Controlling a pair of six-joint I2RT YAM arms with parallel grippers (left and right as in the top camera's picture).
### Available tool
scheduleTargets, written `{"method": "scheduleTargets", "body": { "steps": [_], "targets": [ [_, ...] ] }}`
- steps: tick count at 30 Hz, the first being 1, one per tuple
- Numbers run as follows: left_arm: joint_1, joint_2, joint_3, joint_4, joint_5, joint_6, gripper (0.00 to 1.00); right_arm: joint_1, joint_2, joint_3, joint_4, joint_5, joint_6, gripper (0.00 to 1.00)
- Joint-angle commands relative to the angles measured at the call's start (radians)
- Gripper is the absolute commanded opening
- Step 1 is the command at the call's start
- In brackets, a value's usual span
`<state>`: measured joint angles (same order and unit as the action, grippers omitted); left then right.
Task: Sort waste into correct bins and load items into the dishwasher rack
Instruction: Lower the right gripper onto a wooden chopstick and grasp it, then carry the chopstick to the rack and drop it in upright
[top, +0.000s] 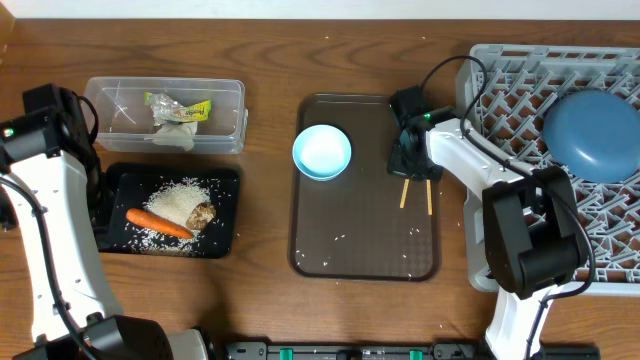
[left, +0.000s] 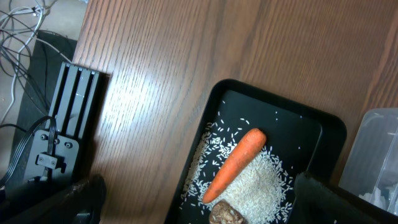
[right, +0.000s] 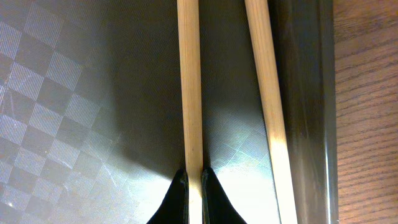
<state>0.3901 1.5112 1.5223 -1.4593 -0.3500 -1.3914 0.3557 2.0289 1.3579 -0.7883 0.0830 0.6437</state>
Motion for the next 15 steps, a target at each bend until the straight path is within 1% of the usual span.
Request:
{"method": "scheduleTargets", "body": {
  "steps": [1, 4, 11, 15],
  "targets": [
    [0.004, 0.005, -0.002, -0.005, -0.016, -0.013, 0.98, -0.003, 0.012, -0.041, -0.019, 0.032, 0.013, 0.01],
    [0.004, 0.005, -0.002, -0.005, -0.016, -0.013, 0.98, -0.003, -0.025, -0.041, -0.024, 0.032, 0.000, 0.01],
    [0.004, 0.005, -0.002, -0.005, -0.016, -0.013, 0.98, -0.003, -0.185, -0.041, -0.031, 0.010, -0.120, 0.01],
    [0.004, 0.005, -0.002, -0.005, -0.016, -0.013, 0.98, -0.004, -0.274, -0.041, -0.036, 0.010, -0.138, 0.01]
  ]
}}
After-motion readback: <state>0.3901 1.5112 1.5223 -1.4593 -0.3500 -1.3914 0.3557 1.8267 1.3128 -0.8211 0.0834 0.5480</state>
